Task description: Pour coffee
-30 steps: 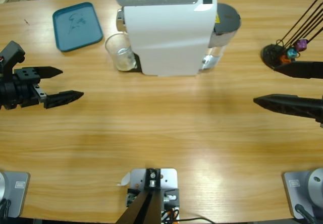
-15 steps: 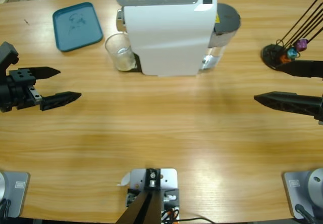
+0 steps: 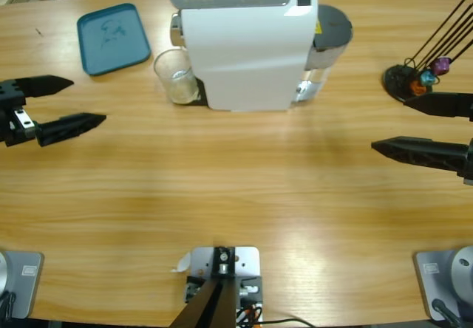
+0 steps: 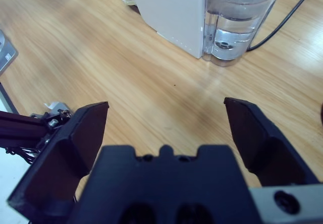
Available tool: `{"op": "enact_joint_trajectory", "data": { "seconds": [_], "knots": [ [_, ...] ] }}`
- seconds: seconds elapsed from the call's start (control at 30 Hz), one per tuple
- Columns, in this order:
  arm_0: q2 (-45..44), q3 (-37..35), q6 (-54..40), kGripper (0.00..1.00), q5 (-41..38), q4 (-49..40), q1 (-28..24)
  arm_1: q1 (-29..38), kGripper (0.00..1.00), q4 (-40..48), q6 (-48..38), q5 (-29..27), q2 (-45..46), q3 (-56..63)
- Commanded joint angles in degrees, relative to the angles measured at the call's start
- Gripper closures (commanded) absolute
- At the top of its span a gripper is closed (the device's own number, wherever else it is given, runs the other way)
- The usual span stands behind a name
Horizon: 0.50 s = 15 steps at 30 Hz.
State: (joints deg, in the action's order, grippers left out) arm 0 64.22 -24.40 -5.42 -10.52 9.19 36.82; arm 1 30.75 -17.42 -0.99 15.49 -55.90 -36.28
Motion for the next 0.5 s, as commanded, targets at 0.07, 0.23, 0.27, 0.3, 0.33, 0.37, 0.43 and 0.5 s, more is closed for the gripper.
{"op": "enact_joint_trajectory", "data": {
  "seconds": [0.07,0.23,0.27,0.3,0.33,0.37,0.43,0.5],
  "knots": [
    [-9.53,0.06,0.22,0.000,-1.33,-2.56,-3.28,-0.52,0.000,0.72,-0.77,-1.43,-0.74,1.91],
    [-13.82,1.39,-0.20,0.000,-1.48,-5.06,-3.42,-0.52,0.000,0.72,-0.89,-1.52,-0.86,1.91],
    [-13.64,1.11,-0.27,0.000,-1.92,-5.07,-3.42,-0.52,0.000,0.72,-0.98,-1.59,-0.93,1.91],
    [-13.13,0.69,-0.33,0.000,-2.56,-5.09,-3.42,-0.52,0.000,0.72,-1.03,-1.61,-1.02,1.91],
    [-13.01,0.30,-0.55,0.000,-3.12,-5.06,-3.42,-0.52,0.000,0.72,-1.03,-1.61,-1.14,1.91],
    [-13.13,0.02,-0.80,0.000,-2.87,-4.99,-3.42,-0.52,0.000,0.72,-1.03,-1.61,-1.36,1.91],
    [-11.64,-1.46,-0.66,0.000,0.38,-5.16,-3.42,-0.52,0.000,0.72,-1.03,-1.61,-1.57,1.91],
    [-9.55,-1.68,-0.78,0.000,1.38,-5.32,-3.32,-0.52,0.000,0.72,-1.05,-1.61,-1.50,1.91]
  ]
}}
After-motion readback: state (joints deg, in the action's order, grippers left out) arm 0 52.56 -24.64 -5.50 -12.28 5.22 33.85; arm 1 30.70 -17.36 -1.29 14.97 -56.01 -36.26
